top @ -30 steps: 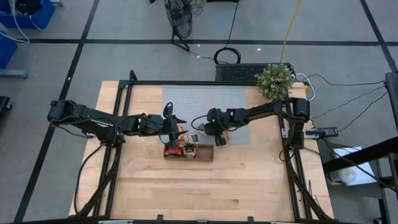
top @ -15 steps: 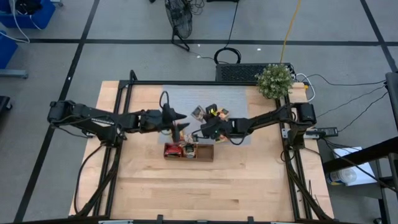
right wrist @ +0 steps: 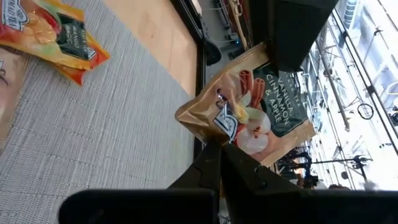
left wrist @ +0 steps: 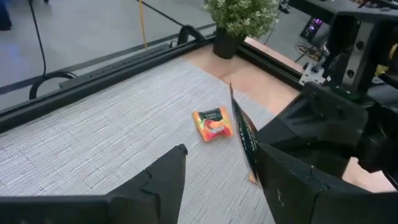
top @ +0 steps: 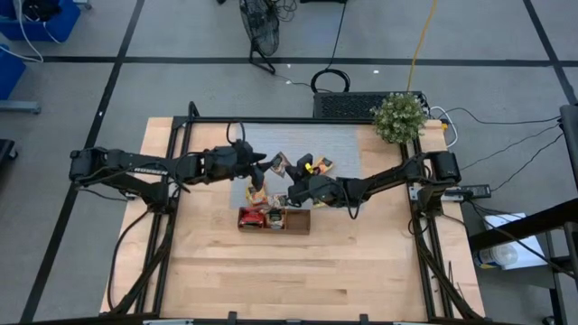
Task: Pick & Place Tea
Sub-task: Put the brown tea bag into the middle section of the wooden organizer
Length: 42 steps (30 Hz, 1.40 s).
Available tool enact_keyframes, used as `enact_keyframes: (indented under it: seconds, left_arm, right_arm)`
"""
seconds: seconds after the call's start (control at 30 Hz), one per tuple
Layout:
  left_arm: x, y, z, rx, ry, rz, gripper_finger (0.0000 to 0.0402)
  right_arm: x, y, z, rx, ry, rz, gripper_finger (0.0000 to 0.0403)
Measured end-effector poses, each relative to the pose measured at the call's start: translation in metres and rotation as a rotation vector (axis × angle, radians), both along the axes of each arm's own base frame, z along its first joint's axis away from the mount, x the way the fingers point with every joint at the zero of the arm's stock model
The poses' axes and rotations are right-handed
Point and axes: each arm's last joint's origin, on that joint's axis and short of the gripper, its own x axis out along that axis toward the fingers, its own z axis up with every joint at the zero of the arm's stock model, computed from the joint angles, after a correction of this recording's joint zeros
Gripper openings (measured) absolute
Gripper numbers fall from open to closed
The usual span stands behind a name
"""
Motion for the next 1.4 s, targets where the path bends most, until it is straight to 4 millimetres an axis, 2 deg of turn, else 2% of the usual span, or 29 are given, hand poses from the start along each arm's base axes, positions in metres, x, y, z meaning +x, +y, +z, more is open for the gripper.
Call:
enact_keyframes:
  seconds: [0.33,0.43,0.53,0.7,0.73,0.97,1.07,1.2,1.3,1.4]
  left_arm:
    - [0.002,-0.002,0.002,-0.034,-0.036,-0.081,0.0195]
    - [0.002,-0.003,0.002,-0.032,-0.035,-0.092,0.0180]
    - [0.003,-0.003,0.004,-0.017,-0.047,-0.104,0.0138]
    - [0.007,-0.003,0.005,0.026,-0.069,-0.159,0.0026]
    - [0.009,-0.003,0.003,0.035,-0.071,-0.168,0.0014]
    - [0.021,-0.001,-0.013,0.084,-0.022,-0.231,0.0004]
    - [0.018,-0.001,-0.008,0.168,-0.006,-0.242,0.0003]
    - [0.006,-0.004,0.009,0.308,0.007,-0.264,0.0002]
    - [-0.002,-0.015,0.015,0.403,0.057,-0.361,0.0002]
    - [-0.006,-0.036,0.018,0.485,0.067,-0.545,0.0001]
  right_arm:
    - [0.001,0.000,0.004,0.004,-0.040,0.005,0.0000]
    - [0.001,0.000,0.004,0.004,-0.041,0.005,0.0000]
    - [0.001,0.000,0.004,0.004,-0.041,0.006,0.0000]
    - [0.002,0.001,0.004,0.038,-0.057,0.035,0.0000]
    - [0.002,0.001,0.003,0.048,-0.059,0.043,0.0000]
    - [0.001,0.002,0.001,0.089,-0.073,0.036,0.0000]
    - [0.001,0.002,0.002,0.124,-0.099,0.011,0.0001]
    - [-0.002,0.000,-0.001,0.162,-0.125,-0.104,0.0007]
    - [-0.004,-0.002,-0.004,0.163,-0.123,-0.189,0.0012]
    - [-0.007,-0.004,-0.005,0.152,-0.127,-0.243,0.0016]
